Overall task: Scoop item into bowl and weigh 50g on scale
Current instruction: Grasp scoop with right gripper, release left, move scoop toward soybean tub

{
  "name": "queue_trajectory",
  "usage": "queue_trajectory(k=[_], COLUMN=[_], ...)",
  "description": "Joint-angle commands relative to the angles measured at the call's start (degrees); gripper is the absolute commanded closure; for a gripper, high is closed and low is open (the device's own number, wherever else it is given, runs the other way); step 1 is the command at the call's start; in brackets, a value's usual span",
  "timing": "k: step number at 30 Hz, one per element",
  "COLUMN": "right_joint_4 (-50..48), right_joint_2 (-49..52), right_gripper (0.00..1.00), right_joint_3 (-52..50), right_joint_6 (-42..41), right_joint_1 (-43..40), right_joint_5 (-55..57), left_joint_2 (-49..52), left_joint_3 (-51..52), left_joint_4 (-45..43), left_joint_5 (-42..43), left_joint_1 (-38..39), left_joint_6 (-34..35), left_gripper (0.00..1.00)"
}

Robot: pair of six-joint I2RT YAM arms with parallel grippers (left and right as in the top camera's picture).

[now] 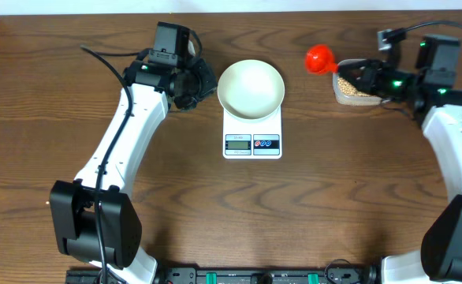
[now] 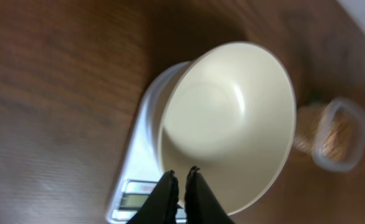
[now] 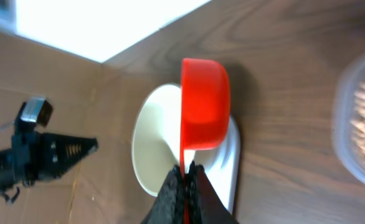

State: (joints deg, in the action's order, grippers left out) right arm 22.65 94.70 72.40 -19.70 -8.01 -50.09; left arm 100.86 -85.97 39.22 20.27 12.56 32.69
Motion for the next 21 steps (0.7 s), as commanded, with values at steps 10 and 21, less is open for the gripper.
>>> queue_trajectory(k=[10, 21], right_joint_4=[13.97, 14.40], right_joint_2=[0.13, 0.13], right_gripper=[0.99, 0.99], right_joint_3=[14.21, 14.16], right_joint_6=[8.02, 8.02], right_joint_1=[-3.80, -4.17], right_joint_5=[11.45, 15.26], left_joint_2=[-2.75, -2.78], left_joint_3=[0.98, 17.81], left_joint_4=[7.45, -2.56], left_joint_5=[-3.39, -10.95], left_joint_1=[11.78, 24.57], left_joint_6=[-16.59, -16.61], left_gripper=[0.93, 0.93])
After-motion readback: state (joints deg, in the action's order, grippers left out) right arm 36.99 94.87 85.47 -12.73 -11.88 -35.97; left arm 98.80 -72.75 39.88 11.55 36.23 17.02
